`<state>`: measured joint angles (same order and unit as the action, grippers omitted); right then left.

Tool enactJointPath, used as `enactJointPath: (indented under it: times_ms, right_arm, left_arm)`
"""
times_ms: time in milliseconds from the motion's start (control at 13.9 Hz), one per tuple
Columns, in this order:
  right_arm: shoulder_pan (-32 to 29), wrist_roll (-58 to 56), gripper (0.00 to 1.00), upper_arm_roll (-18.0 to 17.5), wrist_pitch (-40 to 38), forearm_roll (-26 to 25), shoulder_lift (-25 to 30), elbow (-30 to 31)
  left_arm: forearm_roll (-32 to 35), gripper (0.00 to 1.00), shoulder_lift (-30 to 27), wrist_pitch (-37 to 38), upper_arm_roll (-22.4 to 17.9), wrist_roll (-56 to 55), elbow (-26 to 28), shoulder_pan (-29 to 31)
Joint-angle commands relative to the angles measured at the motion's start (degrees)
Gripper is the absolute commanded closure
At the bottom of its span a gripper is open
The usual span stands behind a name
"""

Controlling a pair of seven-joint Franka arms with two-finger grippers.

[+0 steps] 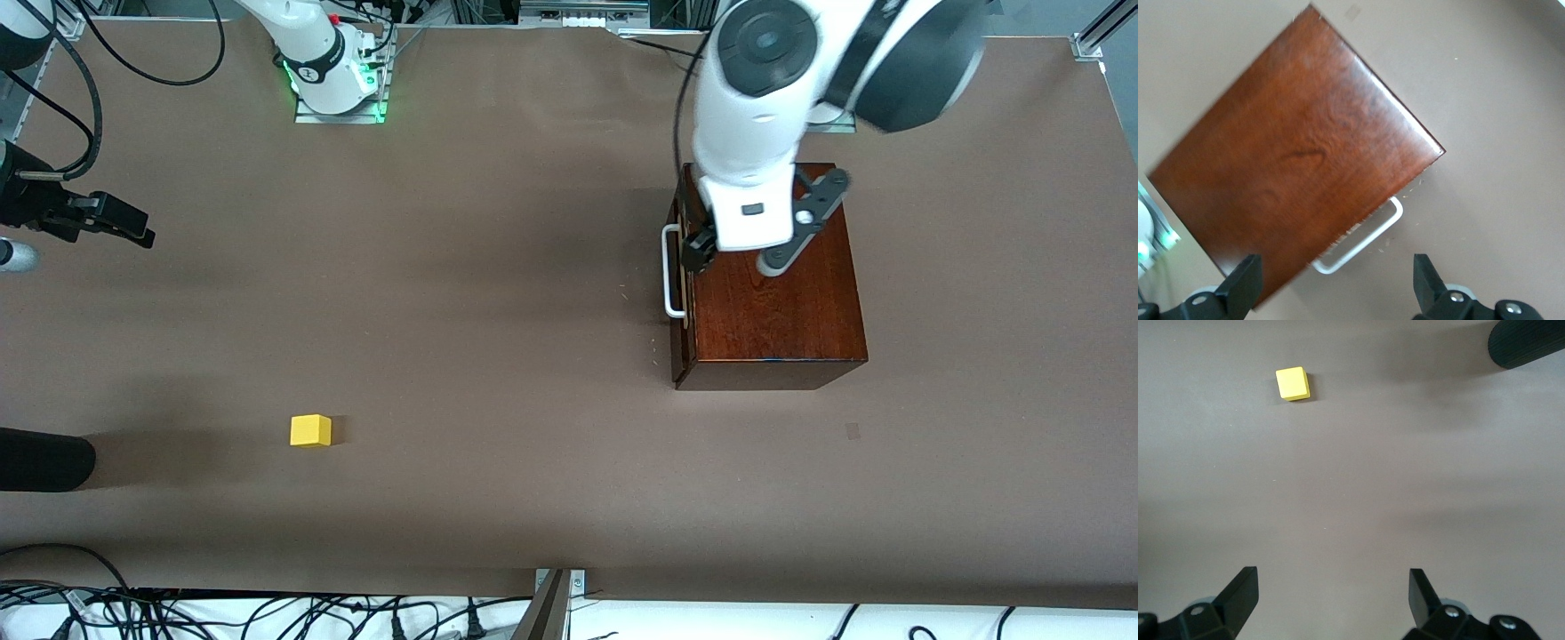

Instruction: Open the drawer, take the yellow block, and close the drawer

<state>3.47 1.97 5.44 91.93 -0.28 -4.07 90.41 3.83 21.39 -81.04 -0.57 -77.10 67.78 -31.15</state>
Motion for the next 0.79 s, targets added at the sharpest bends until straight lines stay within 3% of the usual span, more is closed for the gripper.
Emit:
enactJointPath:
  times_ms: [0,649,721]
  right_arm:
    - [-1.01,0.32,0.00,-0.96,0.00,-0.24,-0.06,-0.59]
    - [-1.01,0.32,0.00,-0.96,0.00,-0.24,-0.06,-0.59]
    - [-1.01,0.32,0.00,-0.96,0.00,-0.16,-0.06,-0.59]
  left_arm:
    - [-1.01,0.00,-4.06,2.63,0.48,11.06,1.75,4.24]
    - [-1.45,0.00,-11.28,4.14,0.40,49.30,7.19,16.90]
    - [-1.45,0.00,-13.54,2.66,0.05,52.11,10.85,17.00]
